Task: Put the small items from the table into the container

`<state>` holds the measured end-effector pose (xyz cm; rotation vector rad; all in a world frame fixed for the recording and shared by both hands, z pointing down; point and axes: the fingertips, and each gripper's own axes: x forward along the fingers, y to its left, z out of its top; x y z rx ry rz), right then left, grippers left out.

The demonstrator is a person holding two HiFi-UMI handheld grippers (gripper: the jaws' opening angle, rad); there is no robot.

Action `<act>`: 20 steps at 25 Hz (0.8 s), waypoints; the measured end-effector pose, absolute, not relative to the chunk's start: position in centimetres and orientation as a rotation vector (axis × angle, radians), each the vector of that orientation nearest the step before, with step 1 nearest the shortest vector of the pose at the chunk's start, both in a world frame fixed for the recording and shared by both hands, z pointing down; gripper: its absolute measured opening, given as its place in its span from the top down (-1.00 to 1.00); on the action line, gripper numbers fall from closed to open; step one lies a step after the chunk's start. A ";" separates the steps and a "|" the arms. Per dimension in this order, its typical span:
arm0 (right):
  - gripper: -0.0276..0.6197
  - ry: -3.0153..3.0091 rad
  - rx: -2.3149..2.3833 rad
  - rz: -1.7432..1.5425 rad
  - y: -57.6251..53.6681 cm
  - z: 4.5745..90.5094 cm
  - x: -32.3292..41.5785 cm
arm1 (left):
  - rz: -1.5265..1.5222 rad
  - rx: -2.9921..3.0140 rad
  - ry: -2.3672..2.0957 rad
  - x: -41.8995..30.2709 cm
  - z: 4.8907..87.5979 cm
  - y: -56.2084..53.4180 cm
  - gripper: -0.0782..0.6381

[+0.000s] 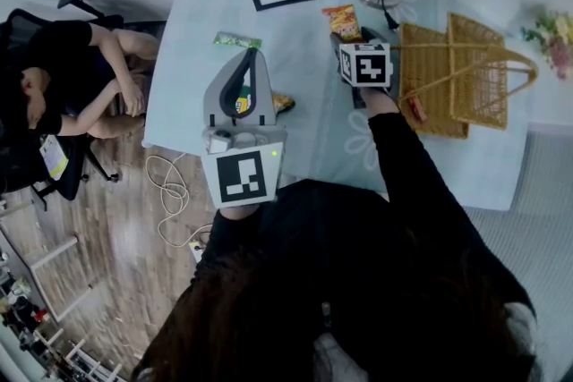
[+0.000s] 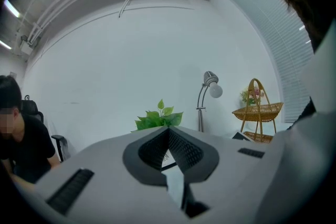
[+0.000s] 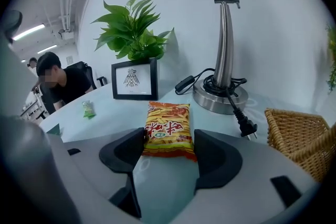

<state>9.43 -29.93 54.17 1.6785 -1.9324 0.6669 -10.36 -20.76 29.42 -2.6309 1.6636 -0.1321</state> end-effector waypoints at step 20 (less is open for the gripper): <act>0.43 -2.083 1.614 0.655 -27.9 48.7 7.0 | -0.090 -2.703 1.531 -8.9 28.9 -21.4 0.78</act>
